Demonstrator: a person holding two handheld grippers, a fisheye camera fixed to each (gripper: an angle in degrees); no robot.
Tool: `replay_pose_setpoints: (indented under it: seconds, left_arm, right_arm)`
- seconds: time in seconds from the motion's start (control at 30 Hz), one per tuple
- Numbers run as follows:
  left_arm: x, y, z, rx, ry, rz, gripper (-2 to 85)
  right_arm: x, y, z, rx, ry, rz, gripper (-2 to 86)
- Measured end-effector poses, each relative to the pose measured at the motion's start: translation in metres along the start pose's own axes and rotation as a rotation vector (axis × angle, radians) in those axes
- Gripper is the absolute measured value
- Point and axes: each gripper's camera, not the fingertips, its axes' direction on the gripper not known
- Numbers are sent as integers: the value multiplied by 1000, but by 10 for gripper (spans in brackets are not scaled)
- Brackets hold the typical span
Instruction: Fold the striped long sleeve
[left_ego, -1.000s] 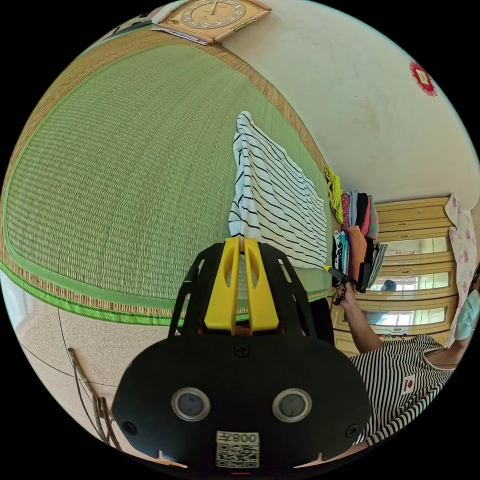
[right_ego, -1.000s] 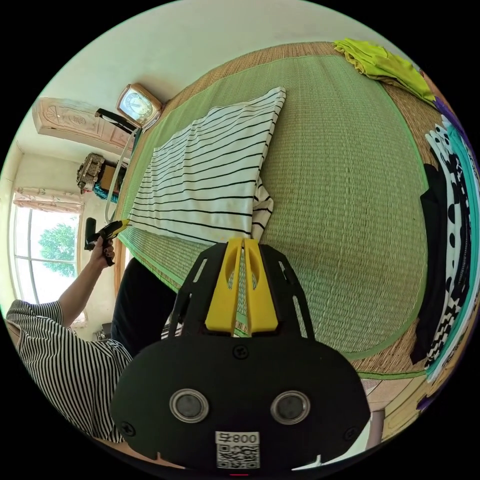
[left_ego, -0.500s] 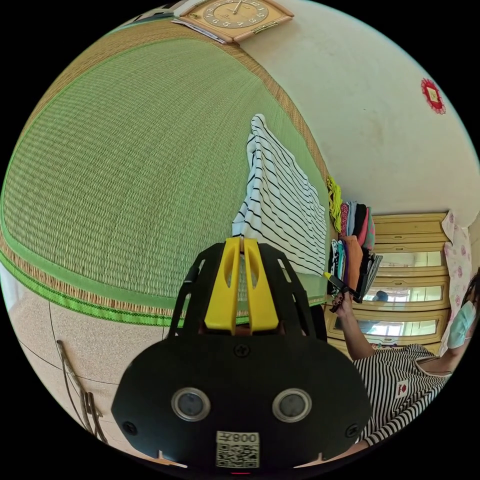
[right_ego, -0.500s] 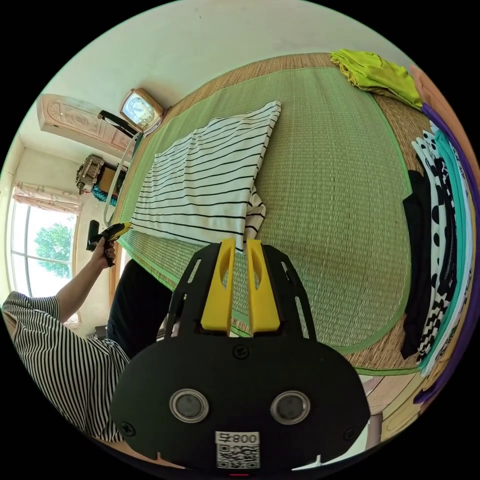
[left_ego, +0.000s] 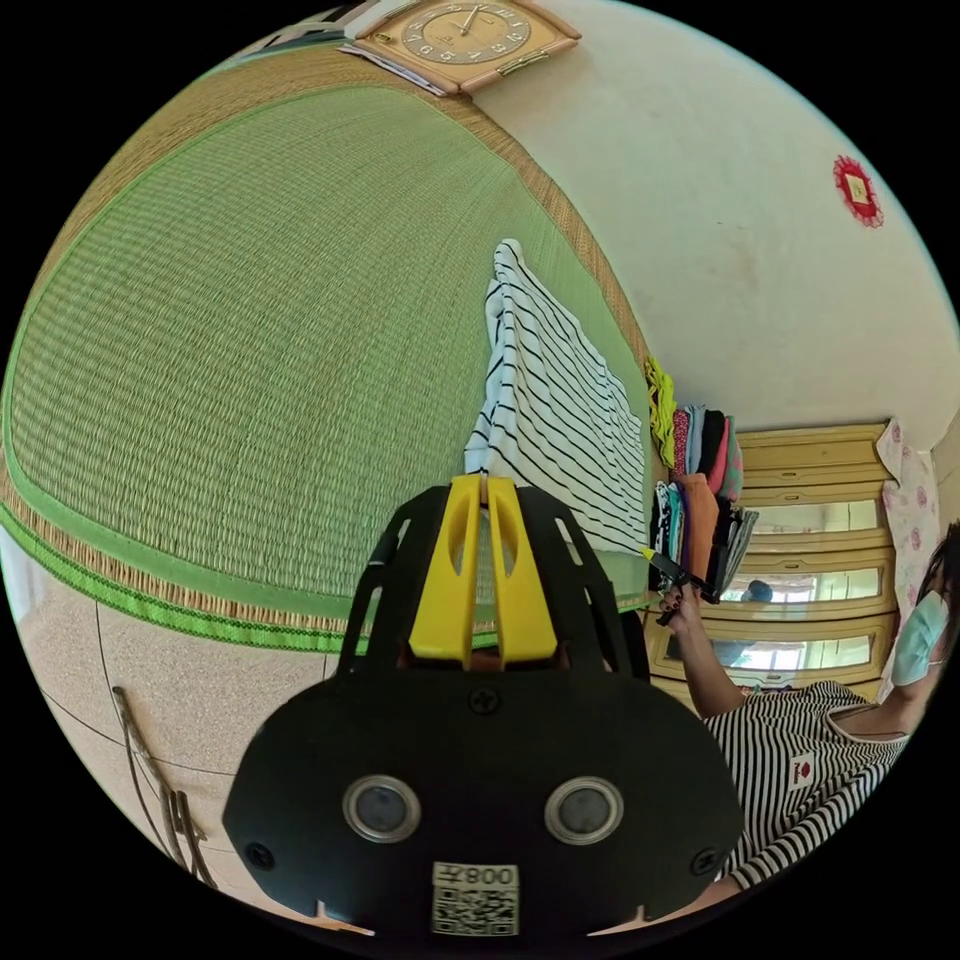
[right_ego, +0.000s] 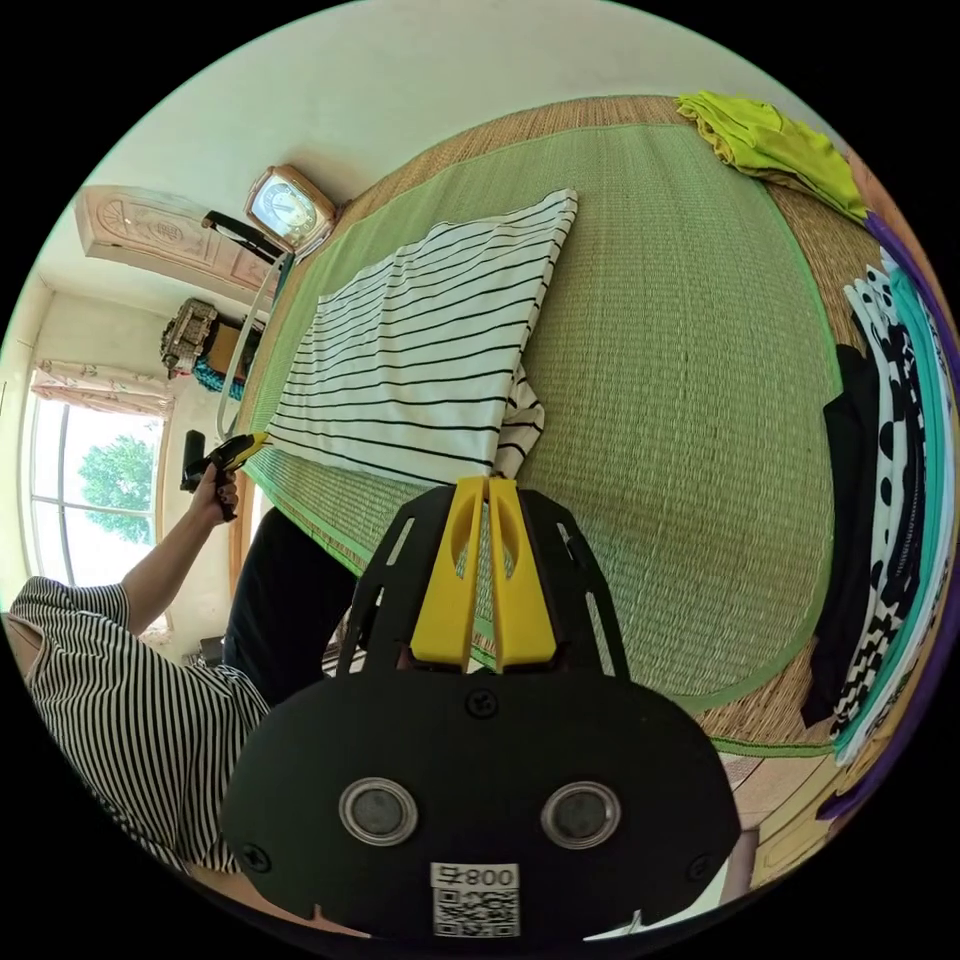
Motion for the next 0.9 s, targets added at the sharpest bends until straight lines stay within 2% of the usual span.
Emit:
replay_pose_setpoints:
  seconds: [0.27,0.37,0.5,0.6,0.73,0.9]
  left_arm:
    - [-15,39,72,45,29,-97,15]
    - [-9,61,82,93,-29,-115,16]
    - [20,90,102,136,-37,-35,22]
    - [83,110,162,49,13,149,32]
    - [202,142,291,-163,35,478,56]
    - [334,196,438,-375,-59,862,83]
  right_arm:
    - [19,0,7,-27,-52,75,2]
    - [21,-1,3,-27,-53,77,2]
    - [25,0,-8,3,-85,91,2]
    - [29,2,-17,30,-126,100,2]
    - [33,2,-28,56,-168,101,3]
    - [37,-2,-44,74,-212,86,3]
